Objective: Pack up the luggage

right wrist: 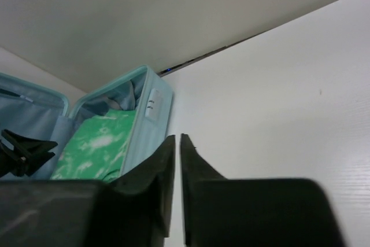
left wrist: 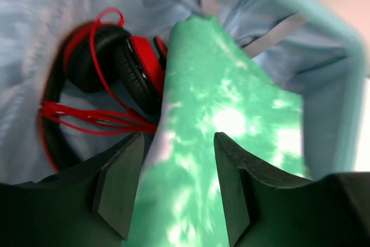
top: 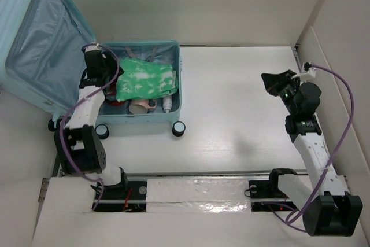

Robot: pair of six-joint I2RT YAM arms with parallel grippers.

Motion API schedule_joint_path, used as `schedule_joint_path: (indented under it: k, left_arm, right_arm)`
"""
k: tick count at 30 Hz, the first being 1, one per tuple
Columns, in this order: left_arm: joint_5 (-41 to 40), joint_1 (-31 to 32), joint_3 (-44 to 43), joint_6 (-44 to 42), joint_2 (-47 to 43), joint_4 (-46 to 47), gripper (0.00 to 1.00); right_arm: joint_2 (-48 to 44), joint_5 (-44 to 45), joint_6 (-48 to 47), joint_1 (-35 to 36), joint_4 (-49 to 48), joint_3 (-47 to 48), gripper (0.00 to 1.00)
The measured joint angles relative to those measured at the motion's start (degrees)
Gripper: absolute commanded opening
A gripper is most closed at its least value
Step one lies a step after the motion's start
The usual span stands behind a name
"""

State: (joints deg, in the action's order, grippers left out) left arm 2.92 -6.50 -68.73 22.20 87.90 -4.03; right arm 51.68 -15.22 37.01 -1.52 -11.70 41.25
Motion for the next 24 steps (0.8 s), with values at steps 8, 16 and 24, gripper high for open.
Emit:
schedule_joint_path:
  k: [8, 16, 24]
  left_arm:
    - [-15.1, 0.0, 7.8, 4.83, -31.54, -1.49, 0.0]
    - [-43.52, -0.2, 11.58, 9.77, -49.33, -11.26, 0.51]
    - [-55.34, -7.19, 8.68, 5.38, -34.36, -19.23, 0.78]
  right_arm:
    - [5.27, -3.39, -4.15, 4.33, -0.5, 0.63, 0.07]
    - [6.84, -9.38, -7.08, 6.54, -0.42, 2.16, 0.31]
    - [5.77, -13.35, -9.44, 7.28, -0.35, 3.06, 0.41]
